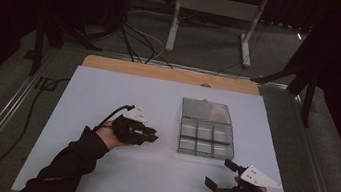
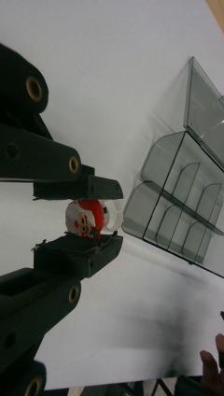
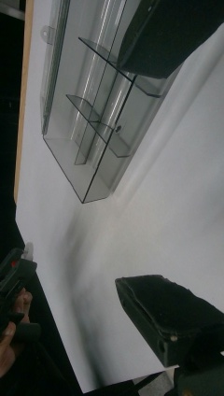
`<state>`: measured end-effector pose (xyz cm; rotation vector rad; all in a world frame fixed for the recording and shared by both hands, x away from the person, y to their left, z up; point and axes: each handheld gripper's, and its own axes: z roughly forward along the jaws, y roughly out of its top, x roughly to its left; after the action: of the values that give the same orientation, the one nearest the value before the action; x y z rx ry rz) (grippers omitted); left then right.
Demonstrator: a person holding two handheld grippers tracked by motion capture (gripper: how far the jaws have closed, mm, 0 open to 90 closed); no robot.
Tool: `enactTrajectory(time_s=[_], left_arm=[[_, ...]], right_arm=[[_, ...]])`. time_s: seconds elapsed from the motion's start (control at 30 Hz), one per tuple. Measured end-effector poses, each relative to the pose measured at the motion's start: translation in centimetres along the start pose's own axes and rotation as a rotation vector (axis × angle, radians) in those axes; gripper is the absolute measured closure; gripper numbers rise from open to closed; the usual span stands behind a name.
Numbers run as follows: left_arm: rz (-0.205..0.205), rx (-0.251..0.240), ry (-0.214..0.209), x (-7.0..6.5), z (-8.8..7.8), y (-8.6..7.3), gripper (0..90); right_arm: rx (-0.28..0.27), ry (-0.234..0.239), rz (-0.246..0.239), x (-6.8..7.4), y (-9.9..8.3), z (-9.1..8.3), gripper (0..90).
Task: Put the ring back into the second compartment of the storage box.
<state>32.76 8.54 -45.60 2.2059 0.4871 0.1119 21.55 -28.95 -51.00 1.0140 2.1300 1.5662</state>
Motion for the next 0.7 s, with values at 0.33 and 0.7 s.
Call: enactTrajectory(time_s=[0.33,0.7], left_arm=[[-0.003,-0.009,-0.019,0.2,1.1,1.2,73.3],[0.015,-0.015,-0.024,0.1,2.1,3.0,73.2]], right_arm=[[-0.001,-0.001,0.005,0.0,0.0,-0.1,0.0],[-0.002,0.002,0.006,0.0,0.0,-0.1,0.0]])
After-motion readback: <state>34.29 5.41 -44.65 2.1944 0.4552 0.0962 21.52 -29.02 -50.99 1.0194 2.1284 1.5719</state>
